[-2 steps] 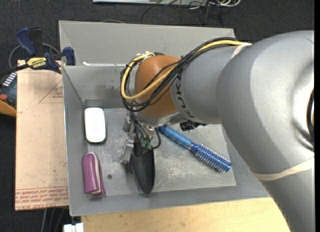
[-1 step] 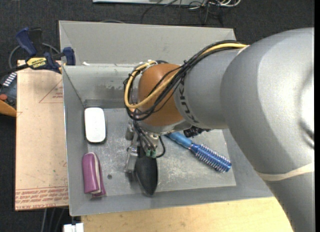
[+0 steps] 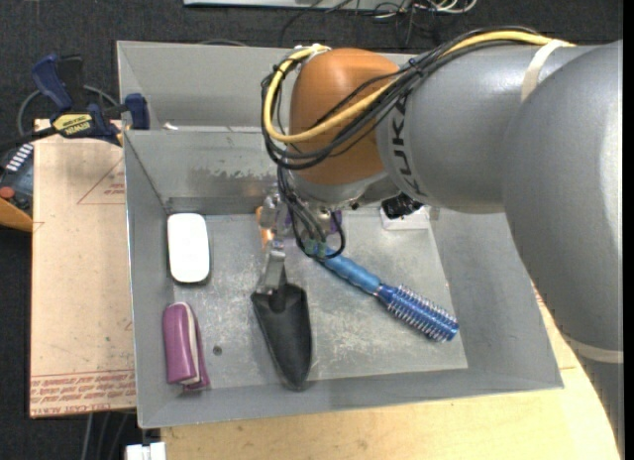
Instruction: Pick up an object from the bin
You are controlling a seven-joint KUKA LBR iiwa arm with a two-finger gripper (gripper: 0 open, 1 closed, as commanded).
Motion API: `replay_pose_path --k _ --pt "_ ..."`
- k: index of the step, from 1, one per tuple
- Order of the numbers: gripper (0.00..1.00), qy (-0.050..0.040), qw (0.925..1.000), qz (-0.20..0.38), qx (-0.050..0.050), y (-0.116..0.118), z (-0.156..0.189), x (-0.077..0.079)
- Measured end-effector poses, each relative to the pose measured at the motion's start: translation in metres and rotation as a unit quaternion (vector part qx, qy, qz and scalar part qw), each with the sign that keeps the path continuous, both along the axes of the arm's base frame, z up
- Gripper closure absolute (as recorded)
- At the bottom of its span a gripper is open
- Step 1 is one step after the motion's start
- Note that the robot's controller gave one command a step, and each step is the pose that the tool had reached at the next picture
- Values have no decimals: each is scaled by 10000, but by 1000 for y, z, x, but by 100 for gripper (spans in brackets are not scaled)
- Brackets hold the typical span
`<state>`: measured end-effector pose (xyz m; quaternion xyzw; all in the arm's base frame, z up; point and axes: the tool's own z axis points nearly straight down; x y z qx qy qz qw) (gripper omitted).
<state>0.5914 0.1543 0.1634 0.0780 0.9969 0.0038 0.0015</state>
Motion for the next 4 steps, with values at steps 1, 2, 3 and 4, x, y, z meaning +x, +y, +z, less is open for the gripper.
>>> replay_pose_path --k 1,2,3,4 --pt "0 -9 9964 -847 1 -6 -50 23" --pt "0 -20 9992 -407 14 -29 -69 -13" --pt "0 -99 9968 -787 36 -35 -85 -10" --pt "0 -55 9999 141 18 -88 -92 -44"
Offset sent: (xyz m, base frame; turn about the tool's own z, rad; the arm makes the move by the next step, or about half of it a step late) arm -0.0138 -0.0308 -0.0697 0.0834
